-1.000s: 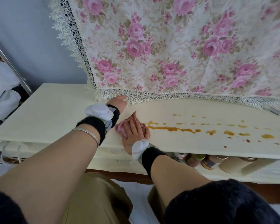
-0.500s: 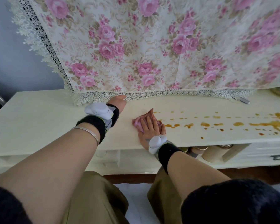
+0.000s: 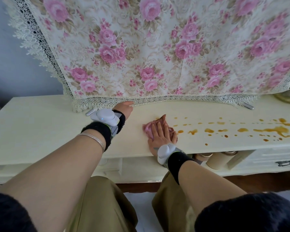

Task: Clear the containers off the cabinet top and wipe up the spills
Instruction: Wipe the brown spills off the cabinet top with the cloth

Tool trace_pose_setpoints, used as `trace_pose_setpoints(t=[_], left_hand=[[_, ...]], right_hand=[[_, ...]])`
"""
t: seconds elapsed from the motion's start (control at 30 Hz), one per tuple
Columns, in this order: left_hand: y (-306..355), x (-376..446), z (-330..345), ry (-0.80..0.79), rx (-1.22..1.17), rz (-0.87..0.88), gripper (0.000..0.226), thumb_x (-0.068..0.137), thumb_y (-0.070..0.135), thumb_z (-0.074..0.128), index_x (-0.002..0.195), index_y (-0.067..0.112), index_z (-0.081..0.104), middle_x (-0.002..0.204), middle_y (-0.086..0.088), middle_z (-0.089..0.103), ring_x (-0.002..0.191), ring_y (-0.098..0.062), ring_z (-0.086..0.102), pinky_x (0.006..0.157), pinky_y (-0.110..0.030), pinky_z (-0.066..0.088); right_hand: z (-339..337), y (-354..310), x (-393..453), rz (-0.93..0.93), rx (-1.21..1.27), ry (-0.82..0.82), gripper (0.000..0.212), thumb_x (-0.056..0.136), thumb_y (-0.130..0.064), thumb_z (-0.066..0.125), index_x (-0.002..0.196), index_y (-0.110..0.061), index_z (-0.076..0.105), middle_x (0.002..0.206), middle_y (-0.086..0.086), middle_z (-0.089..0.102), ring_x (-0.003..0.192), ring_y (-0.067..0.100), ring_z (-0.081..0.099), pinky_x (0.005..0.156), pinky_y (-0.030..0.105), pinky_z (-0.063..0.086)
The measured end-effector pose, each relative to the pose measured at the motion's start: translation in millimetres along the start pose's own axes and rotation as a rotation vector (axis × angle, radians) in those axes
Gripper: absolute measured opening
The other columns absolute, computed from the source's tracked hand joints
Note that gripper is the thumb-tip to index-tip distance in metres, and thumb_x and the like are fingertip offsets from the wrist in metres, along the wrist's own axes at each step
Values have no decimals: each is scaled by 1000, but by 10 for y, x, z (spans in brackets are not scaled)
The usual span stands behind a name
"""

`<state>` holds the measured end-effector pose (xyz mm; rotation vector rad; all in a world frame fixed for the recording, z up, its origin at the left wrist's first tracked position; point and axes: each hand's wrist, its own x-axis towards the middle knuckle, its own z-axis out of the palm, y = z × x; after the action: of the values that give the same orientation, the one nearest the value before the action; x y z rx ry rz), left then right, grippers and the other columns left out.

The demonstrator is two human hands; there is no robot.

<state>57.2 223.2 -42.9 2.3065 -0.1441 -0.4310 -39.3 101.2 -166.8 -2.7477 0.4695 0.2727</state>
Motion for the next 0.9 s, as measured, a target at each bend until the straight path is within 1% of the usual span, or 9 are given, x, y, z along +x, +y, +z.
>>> trace_pose_setpoints(t=[0.17,0.27,0.3,0.33,0.37,0.4,0.47,0.53,0.9], left_hand=[[-90,76,-83,6,-12,-15,44,98,13,40,141,18,45,152,-2,38,137,-23,39,107,-24,32],[-155,124,-109,25,-36,-13,43,98,12,41,141,18,46,151,-2,40,128,-21,47,94,-20,37],[-177,146,-117,32,-34,-13,43,98,12,41,140,18,47,150,-3,41,124,-21,49,92,-20,39],[-196,171,-125,33,-23,-17,43,98,13,41,140,18,47,150,-3,41,125,-22,49,95,-23,40],[-210,214,-124,33,-9,-23,43,99,13,41,140,18,46,150,-3,41,129,-24,47,100,-26,38],[-221,258,-116,29,2,-33,43,99,13,41,141,18,46,151,-3,40,132,-24,45,104,-27,36],[-240,318,-87,21,12,-47,43,98,13,41,140,18,46,151,-2,39,136,-23,41,109,-27,32],[-231,358,-37,12,22,-53,43,98,12,41,140,18,47,152,-1,38,139,-22,38,111,-28,29],[77,436,392,-15,86,-51,43,97,13,43,139,21,47,150,-3,41,133,-25,44,107,-28,34]], right_hand=[[188,-317,33,-116,-39,60,63,98,-43,28,154,-34,1,162,-11,-8,149,18,-13,117,55,-6],[251,-503,142,-138,-26,67,62,97,-42,34,153,-35,9,162,-11,0,150,19,-6,116,55,-5],[237,-573,164,-137,-31,125,61,94,-40,39,152,-36,19,162,-10,10,150,20,4,116,56,-1],[230,-625,174,-119,-29,212,60,88,-40,47,147,-38,35,158,-11,26,148,21,20,115,58,8],[210,-649,196,-97,-31,236,59,81,-42,54,140,-39,47,152,-11,39,143,21,34,113,59,17],[218,-647,267,-116,-41,237,60,81,-42,54,140,-39,46,152,-11,38,143,21,33,113,60,19],[225,-631,408,-173,-36,104,61,95,-40,40,152,-35,19,162,-10,9,150,21,3,116,58,1],[182,-591,496,-164,-24,41,62,98,-41,32,154,-34,6,162,-10,-5,150,20,-11,116,56,-8],[-52,-21,728,-71,17,53,62,99,-41,26,154,-32,-2,162,-8,-12,148,19,-18,114,57,-10]])
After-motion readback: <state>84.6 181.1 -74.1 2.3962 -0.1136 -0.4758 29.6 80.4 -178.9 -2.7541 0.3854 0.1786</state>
